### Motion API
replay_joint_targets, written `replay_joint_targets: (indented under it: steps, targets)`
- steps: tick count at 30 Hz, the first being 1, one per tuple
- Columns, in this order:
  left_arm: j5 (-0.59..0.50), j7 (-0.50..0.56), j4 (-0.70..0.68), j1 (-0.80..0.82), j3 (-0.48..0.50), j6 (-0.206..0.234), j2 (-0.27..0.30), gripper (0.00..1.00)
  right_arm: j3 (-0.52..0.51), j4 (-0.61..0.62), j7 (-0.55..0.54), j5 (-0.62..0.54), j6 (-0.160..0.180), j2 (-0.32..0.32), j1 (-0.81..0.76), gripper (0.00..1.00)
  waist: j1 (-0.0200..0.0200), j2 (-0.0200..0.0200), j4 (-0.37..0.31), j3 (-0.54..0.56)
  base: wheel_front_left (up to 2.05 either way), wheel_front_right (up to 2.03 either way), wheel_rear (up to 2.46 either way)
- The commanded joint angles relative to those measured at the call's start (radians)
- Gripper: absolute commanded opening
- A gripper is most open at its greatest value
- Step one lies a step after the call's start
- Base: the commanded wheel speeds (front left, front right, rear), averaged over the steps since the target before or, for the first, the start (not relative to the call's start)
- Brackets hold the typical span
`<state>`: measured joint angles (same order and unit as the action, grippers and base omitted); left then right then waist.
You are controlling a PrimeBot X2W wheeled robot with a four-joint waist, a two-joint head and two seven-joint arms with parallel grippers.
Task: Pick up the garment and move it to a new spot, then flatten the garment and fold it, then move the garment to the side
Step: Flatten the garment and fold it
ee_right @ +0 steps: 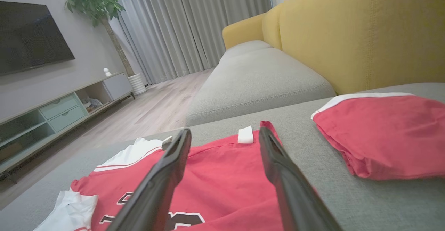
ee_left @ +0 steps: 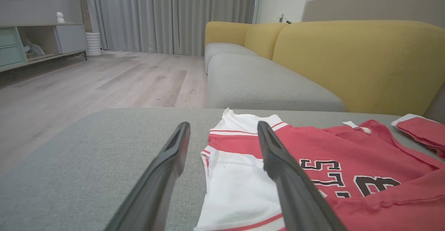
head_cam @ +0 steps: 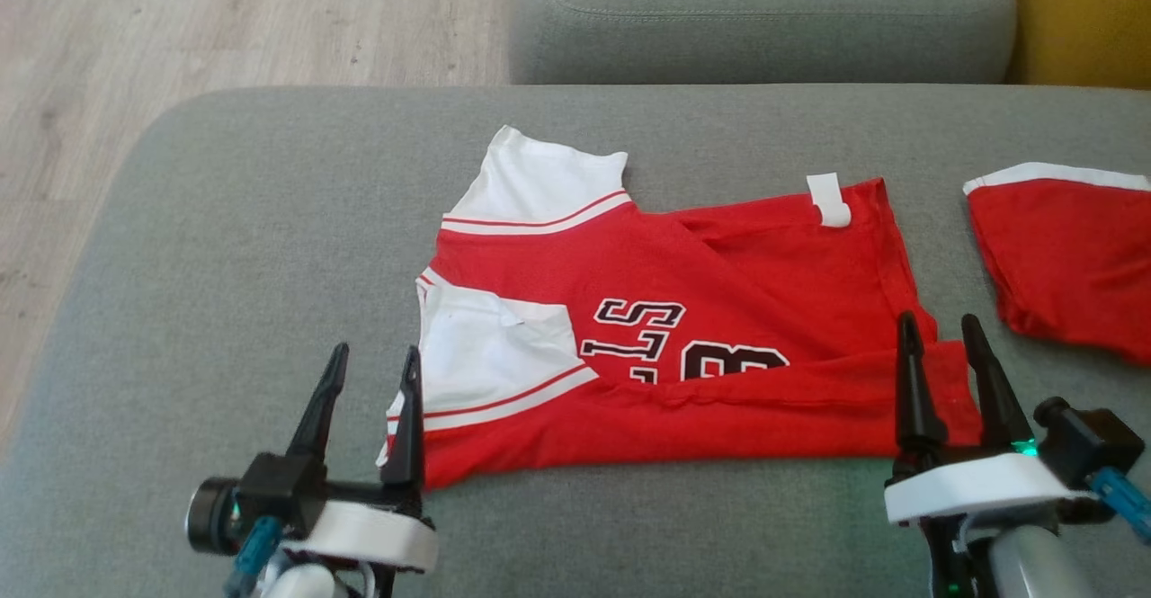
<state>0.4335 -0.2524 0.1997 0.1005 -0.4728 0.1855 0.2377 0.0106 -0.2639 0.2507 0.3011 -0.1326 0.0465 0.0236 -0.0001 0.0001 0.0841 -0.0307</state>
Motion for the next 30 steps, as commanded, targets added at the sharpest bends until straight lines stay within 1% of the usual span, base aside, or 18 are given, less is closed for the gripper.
replay_joint_targets:
  steps: [1,6,7,10,13,16,19,22,25,27,30]
  targets:
    - [-0.027,-0.009,-0.037,0.024,0.064,-0.017,-0.006,1.00,0.034,0.047,0.011,0.008,0.002,0.004,0.026,1.00,0.0001,-0.0001,-0.006,-0.005,0.00,0.00,0.00]
    - [-0.068,-0.009,-0.024,0.046,0.103,-0.070,-0.014,1.00,0.052,0.066,0.011,0.003,0.002,0.004,0.048,1.00,0.0001,-0.0001,-0.027,-0.041,0.00,0.00,0.00]
    - [-0.068,-0.009,-0.024,0.046,0.103,-0.070,-0.014,1.00,0.052,0.066,0.011,0.003,0.002,0.004,0.048,1.00,0.0001,-0.0001,-0.027,-0.041,0.00,0.00,0.00]
    - [-0.079,-0.009,0.007,0.095,0.109,-0.113,0.001,1.00,0.065,0.075,0.011,-0.001,0.002,0.004,0.077,1.00,0.0001,-0.0001,-0.051,-0.084,0.00,0.00,0.00]
    - [-0.079,0.014,0.052,0.194,0.105,-0.171,0.035,1.00,0.079,0.081,0.011,-0.006,0.002,0.004,0.113,1.00,0.0001,-0.0001,-0.080,-0.142,0.00,0.00,0.00]
    - [-0.054,0.098,0.107,0.332,0.106,-0.248,0.080,1.00,0.094,0.098,0.011,-0.004,0.002,0.004,0.157,1.00,0.0001,-0.0001,-0.113,-0.206,0.00,0.00,0.00]
    - [-0.026,0.213,0.176,0.487,0.088,-0.298,0.142,1.00,0.113,0.116,0.011,-0.003,0.002,0.004,0.203,1.00,0.0001,-0.0001,-0.154,-0.274,0.00,0.00,0.00]
    - [0.025,0.337,0.245,0.629,0.048,-0.314,0.201,1.00,0.127,0.134,0.011,0.006,0.002,0.004,0.237,1.00,0.0001,-0.0001,-0.193,-0.334,0.00,0.00,0.00]
    - [0.090,0.442,0.294,0.729,-0.041,-0.315,0.260,1.00,0.134,0.150,0.011,0.030,0.002,0.004,0.256,1.00,0.0001,-0.0001,-0.229,-0.379,0.00,0.00,0.00]
    - [0.144,0.483,0.319,0.779,-0.087,-0.316,0.297,1.00,0.143,0.157,0.011,0.045,0.002,0.004,0.263,1.00,0.0001,-0.0001,-0.250,-0.405,0.00,0.00,0.00]
    - [0.194,0.506,0.365,0.836,-0.139,-0.316,0.348,1.00,0.167,0.166,0.011,0.057,0.002,0.004,0.268,1.00,0.0001,-0.0001,-0.281,-0.433,0.00,0.00,0.00]
